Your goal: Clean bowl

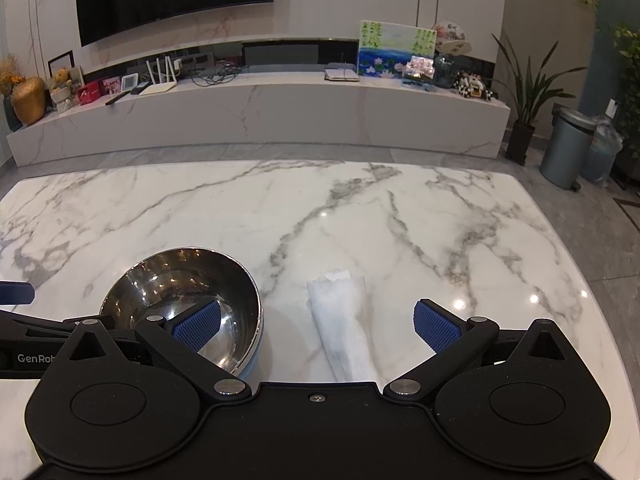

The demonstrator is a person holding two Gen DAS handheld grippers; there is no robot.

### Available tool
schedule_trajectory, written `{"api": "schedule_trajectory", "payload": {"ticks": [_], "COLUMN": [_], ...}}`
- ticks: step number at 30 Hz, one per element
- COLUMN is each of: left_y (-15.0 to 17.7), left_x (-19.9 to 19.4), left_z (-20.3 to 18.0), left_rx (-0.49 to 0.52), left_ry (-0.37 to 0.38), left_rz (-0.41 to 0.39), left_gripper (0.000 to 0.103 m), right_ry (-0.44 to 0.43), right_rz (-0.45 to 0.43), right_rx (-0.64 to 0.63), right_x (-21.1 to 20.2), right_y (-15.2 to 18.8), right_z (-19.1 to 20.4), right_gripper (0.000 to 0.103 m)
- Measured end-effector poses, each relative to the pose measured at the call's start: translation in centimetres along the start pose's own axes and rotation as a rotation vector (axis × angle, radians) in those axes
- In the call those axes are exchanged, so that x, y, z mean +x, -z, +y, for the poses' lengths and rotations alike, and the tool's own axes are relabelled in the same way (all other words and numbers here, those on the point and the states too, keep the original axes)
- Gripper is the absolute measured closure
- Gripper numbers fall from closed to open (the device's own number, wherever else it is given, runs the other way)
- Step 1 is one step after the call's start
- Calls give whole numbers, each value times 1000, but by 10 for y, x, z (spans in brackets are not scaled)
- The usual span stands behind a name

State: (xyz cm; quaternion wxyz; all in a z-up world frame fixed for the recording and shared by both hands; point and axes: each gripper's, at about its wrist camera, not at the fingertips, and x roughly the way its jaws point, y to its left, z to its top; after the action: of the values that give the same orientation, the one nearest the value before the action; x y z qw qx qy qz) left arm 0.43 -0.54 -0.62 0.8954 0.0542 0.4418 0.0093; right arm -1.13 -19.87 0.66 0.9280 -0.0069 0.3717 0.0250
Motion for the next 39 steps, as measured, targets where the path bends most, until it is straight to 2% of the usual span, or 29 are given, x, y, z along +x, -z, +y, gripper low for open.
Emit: {"api": "schedule_trajectory", "payload": {"ticks": [11, 16, 21, 28, 33, 34, 36, 39], "left_y": [-3, -5, -6, -9, -11, -10, -9, -6], "left_x": [3, 2, 0, 7, 10, 11, 14, 18], "left_z": [1, 2, 2, -6, -10, -11, -12, -15], "left_rx": [-8, -21, -29, -13, 14, 20, 34, 55], "left_ry": [-7, 40, 55, 41, 47, 50, 52, 55], "left_rz": [-1, -9, -15, 16, 10, 11, 17, 26], "left_gripper": [5, 7, 7, 27, 31, 34, 41, 43], "right_ry": [8, 8, 6, 5, 26, 35, 51, 51], "right_rz": [3, 7, 12, 8, -3, 1, 15, 49], "right_rx": [0, 3, 6, 24, 47, 48, 50, 55], "right_x": [1, 0, 2, 3, 4, 5, 9, 20], "right_y": [0, 3, -2, -4, -6, -6, -5, -3], "right_z": [-1, -1, -4, -9, -20, -22, -26, -39], "right_gripper": [0, 0, 0, 1, 2, 8, 12, 23]}}
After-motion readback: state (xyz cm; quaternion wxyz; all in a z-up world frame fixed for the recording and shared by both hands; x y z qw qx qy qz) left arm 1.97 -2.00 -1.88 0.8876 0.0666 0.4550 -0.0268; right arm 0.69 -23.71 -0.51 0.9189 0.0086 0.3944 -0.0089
